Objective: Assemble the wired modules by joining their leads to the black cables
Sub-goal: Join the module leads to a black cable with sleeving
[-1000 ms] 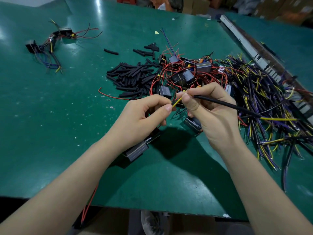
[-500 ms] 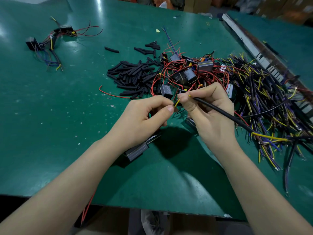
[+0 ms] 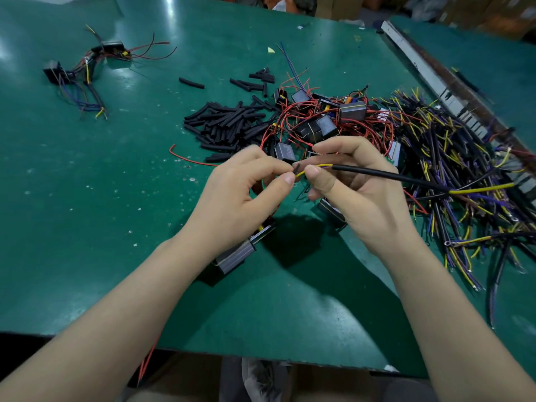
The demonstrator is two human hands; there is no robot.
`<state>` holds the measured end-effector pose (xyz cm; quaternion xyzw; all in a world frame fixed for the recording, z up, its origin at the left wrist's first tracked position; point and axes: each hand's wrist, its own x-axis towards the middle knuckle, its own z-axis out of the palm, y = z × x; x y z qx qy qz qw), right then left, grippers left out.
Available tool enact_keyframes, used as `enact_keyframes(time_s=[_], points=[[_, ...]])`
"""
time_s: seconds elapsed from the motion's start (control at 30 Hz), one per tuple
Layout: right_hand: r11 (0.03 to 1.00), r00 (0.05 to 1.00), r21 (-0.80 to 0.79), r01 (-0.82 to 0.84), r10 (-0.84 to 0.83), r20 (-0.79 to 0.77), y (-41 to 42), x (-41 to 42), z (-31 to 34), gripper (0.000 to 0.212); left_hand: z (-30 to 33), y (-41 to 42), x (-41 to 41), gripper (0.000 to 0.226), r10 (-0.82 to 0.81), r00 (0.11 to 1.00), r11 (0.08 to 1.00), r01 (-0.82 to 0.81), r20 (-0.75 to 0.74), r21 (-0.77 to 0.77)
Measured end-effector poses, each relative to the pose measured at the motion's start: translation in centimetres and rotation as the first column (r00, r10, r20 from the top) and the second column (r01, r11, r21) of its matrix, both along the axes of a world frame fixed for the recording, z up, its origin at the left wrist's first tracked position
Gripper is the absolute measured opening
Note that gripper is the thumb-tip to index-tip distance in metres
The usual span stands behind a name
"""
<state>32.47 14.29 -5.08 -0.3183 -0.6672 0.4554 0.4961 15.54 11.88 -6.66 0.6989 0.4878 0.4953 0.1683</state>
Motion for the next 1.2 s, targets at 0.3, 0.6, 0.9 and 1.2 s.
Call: enact_keyframes(time_s=[0.3, 0.6, 0.9, 1.2], points=[[1.000, 0.995, 0.002, 0.001, -0.002, 0.098, -0.3, -0.4, -0.4, 0.009, 0.3, -0.1, 0.2, 0.012, -0.032, 0.999, 1.000, 0.032, 0.029, 0.001], [0.977, 0.994, -0.192, 0.097, -0.104, -0.025, 0.0, -0.2, 0.1, 0.022, 0.3, 0.0, 0.0, 0.017, -0.014, 0.994, 1.000, 0.016, 0.107, -0.020], [0.904, 0.988, -0.424, 0.049, -0.106, -0.112, 0.0, -0.8, 0.8, 0.024, 0.3, 0.0, -0.1, 0.017, -0.006, 0.995, 1.000, 0.007, 0.099, -0.019], [0.944, 0.994, -0.315, 0.096, -0.105, -0.011, -0.1, -0.7, 0.4, 0.022, 0.4, -0.3, 0.1, 0.014, -0.049, 0.999, 0.998, 0.048, 0.021, 0.031]])
